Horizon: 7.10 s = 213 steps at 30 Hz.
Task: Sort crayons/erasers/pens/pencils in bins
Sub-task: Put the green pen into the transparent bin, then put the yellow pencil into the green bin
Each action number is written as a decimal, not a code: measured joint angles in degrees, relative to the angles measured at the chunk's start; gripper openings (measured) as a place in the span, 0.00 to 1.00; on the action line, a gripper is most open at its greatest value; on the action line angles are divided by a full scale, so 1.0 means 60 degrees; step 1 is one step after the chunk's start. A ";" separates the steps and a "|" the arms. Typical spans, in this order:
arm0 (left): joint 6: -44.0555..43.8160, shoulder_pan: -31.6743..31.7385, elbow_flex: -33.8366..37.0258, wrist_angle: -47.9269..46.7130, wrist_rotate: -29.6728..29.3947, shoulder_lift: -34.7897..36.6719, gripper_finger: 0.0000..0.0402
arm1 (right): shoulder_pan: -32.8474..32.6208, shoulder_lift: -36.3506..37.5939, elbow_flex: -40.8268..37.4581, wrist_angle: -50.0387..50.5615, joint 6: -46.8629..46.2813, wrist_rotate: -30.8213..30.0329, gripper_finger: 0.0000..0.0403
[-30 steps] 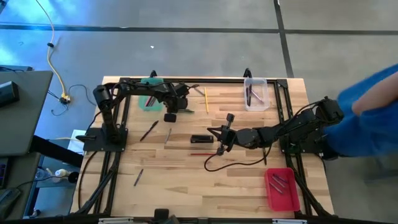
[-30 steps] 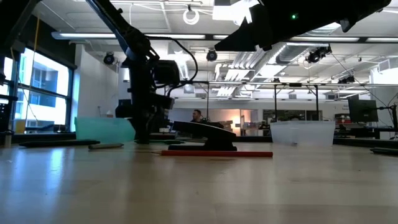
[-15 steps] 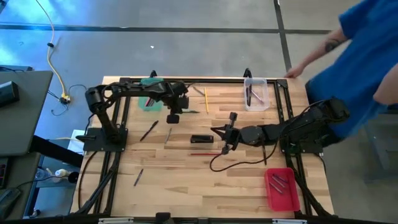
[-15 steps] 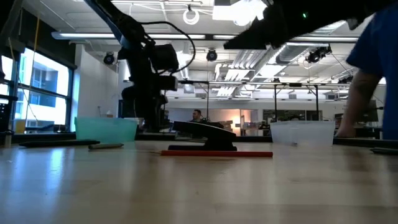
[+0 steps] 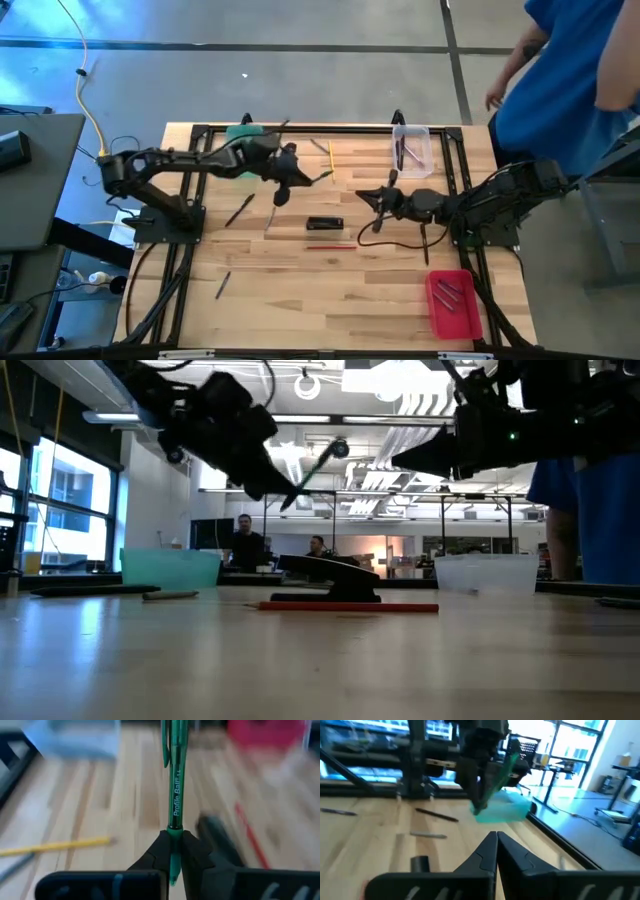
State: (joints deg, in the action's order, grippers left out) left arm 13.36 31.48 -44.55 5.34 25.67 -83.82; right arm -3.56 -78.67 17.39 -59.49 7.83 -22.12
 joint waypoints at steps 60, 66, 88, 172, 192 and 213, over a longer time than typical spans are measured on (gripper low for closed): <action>-0.2512 -0.5726 0.2301 0.5505 -0.4234 0.0518 0.00 | -0.1754 -0.0815 0.5103 1.0650 -0.5071 -0.0756 0.02; -0.2624 -0.6576 0.2301 0.5040 -0.5457 0.0518 0.00 | -0.1934 -0.0816 0.5074 1.3442 -0.8776 -0.0751 0.15; -0.4080 -0.7929 0.5661 1.0051 -0.7310 0.0518 0.00 | -0.1503 -0.3824 0.6084 1.4290 -1.0779 -0.0059 0.35; -0.3680 -0.6250 0.5729 0.9246 -0.6084 0.0518 0.00 | 0.5295 0.1254 0.4065 1.1413 -0.3366 0.1490 0.03; -0.4396 -0.6261 0.5729 0.9033 -0.6691 0.0518 0.00 | 0.2981 -0.3057 0.6410 1.0711 -0.5686 0.0163 0.01; -0.4458 -0.6388 0.5733 0.8859 -0.6881 0.0518 0.00 | 0.3155 -0.6186 0.9009 1.2641 -0.6736 0.0505 0.31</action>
State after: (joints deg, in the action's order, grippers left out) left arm -13.39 -6.85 -10.15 58.50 -15.62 -80.71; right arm 15.38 -115.79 71.44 16.35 -32.58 -19.09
